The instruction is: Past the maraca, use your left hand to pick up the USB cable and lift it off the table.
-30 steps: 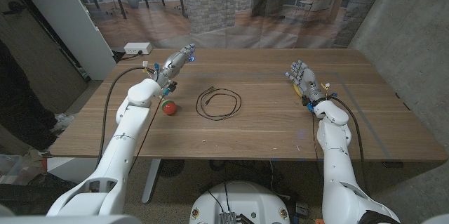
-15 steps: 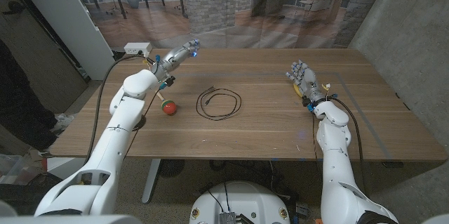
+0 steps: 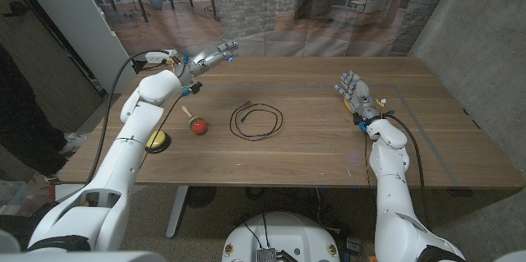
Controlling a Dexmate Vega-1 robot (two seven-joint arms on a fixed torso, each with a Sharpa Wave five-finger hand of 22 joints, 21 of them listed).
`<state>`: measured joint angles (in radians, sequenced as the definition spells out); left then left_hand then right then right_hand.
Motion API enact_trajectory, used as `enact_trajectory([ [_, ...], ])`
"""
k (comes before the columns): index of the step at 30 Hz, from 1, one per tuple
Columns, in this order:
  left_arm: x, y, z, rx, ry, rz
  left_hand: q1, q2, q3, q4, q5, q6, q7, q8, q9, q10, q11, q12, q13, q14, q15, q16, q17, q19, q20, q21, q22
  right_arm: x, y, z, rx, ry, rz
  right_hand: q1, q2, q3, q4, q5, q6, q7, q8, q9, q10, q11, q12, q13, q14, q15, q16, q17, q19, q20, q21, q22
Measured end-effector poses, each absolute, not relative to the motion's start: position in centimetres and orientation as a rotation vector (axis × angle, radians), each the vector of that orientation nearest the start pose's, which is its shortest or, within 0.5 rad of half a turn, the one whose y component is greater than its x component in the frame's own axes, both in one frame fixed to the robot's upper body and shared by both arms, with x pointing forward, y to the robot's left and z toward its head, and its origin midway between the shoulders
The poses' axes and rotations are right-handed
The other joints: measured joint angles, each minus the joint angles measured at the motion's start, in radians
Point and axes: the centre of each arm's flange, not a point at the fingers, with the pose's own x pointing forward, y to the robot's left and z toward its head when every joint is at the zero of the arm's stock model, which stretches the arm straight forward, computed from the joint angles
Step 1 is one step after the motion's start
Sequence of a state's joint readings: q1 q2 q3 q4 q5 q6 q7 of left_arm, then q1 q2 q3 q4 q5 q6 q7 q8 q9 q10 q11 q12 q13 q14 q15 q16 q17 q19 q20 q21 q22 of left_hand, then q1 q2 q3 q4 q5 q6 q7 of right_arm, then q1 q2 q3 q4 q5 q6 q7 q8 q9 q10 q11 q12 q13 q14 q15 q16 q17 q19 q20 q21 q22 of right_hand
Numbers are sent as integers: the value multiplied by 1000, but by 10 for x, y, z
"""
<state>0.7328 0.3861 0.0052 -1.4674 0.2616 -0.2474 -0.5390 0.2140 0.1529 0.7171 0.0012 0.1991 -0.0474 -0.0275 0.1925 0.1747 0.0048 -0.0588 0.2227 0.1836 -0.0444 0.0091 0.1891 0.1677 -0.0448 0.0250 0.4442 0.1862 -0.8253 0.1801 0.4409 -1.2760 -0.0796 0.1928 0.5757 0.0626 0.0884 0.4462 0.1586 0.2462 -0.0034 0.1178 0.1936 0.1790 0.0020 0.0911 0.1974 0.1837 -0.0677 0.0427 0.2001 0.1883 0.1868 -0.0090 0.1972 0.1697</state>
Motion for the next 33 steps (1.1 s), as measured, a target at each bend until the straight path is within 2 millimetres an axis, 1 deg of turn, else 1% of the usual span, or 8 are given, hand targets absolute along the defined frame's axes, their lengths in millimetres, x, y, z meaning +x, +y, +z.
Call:
enact_trajectory([
  [4, 607, 289, 110, 908, -742, -291, 4, -4, 0, 0, 0, 6, -6, 0, 0, 7, -7, 0, 0, 2, -2, 0, 0, 0, 0, 0, 3, 655, -292, -42, 95, -628, 217, 0, 0, 0, 0, 0, 0, 0, 0, 0, 0, 0, 0, 0, 0, 0, 0, 0, 0, 0, 0, 0],
  [14, 597, 285, 131, 1022, -771, -296, 20, 4, 1, -15, 0, 14, -14, 0, 0, 18, -7, 0, 0, 15, -15, 0, 0, 12, -12, 0, 2, 657, -289, -43, 101, -633, 212, 0, 0, 0, 0, 0, 0, 0, 0, 0, 0, 0, 0, 0, 0, 0, 0, 0, 0, 0, 0, 0],
  [17, 596, 284, 130, 1041, -770, -301, 23, 7, 1, -15, 0, 16, -16, 0, 0, 23, -13, 0, 0, 19, -19, 0, 0, 16, -16, 0, 2, 659, -288, -44, 104, -630, 214, 0, 0, 1, -1, 0, 0, 0, 0, 0, 0, 0, 0, 0, 0, 0, 0, 0, 0, 0, 0, 0],
  [19, 593, 282, 138, 1072, -782, -301, 28, 6, 0, -22, 0, 17, -17, 0, 0, 23, -13, 0, 0, 20, -20, 0, 0, 18, -18, 0, 2, 659, -288, -43, 104, -634, 211, 0, 0, 3, -3, 0, 0, 0, 0, 0, 0, 0, 0, 0, 0, 0, 0, 0, 0, 0, 0, 0],
  [23, 592, 280, 137, 1099, -781, -311, 34, 7, 0, -23, 0, 21, -21, 0, 0, 23, -13, 0, 0, 20, -20, 0, 0, 18, -18, 0, 2, 660, -286, -45, 109, -630, 214, 0, 0, 3, -3, 0, 0, 0, 0, 0, 0, 0, 0, 0, 0, 0, 0, 0, 0, 0, 0, 0],
  [25, 588, 277, 148, 1137, -797, -312, 36, 9, 0, -22, 0, 21, -21, 0, 0, 23, -13, 0, 0, 20, -20, 0, 0, 18, -18, 0, 2, 659, -286, -44, 110, -638, 210, 0, 0, 3, -3, 0, 0, 0, 0, 0, 0, 0, 0, 0, 0, 0, 0, 0, 0, 0, 0, 0],
  [30, 586, 274, 148, 1171, -801, -325, 42, 11, 0, -31, 0, 21, -21, 0, 0, 27, -16, 0, 0, 24, -24, 0, 0, 18, -18, 0, 2, 660, -284, -45, 113, -637, 210, 0, 0, 3, -3, 0, 0, 0, 0, 5, 0, 0, 0, 0, 2, 2, 0, 0, 0, 0, 0, 0],
  [33, 582, 270, 157, 1209, -813, -329, 42, 11, -2, -32, 0, 21, -21, 0, 0, 28, -17, 0, 0, 24, -24, 0, 0, 23, -23, 0, 2, 660, -283, -45, 114, -645, 207, 0, 0, 3, -3, 0, 0, 0, 0, 5, 0, 0, 0, 0, 5, 6, 0, 0, 0, 0, 0, 0],
])
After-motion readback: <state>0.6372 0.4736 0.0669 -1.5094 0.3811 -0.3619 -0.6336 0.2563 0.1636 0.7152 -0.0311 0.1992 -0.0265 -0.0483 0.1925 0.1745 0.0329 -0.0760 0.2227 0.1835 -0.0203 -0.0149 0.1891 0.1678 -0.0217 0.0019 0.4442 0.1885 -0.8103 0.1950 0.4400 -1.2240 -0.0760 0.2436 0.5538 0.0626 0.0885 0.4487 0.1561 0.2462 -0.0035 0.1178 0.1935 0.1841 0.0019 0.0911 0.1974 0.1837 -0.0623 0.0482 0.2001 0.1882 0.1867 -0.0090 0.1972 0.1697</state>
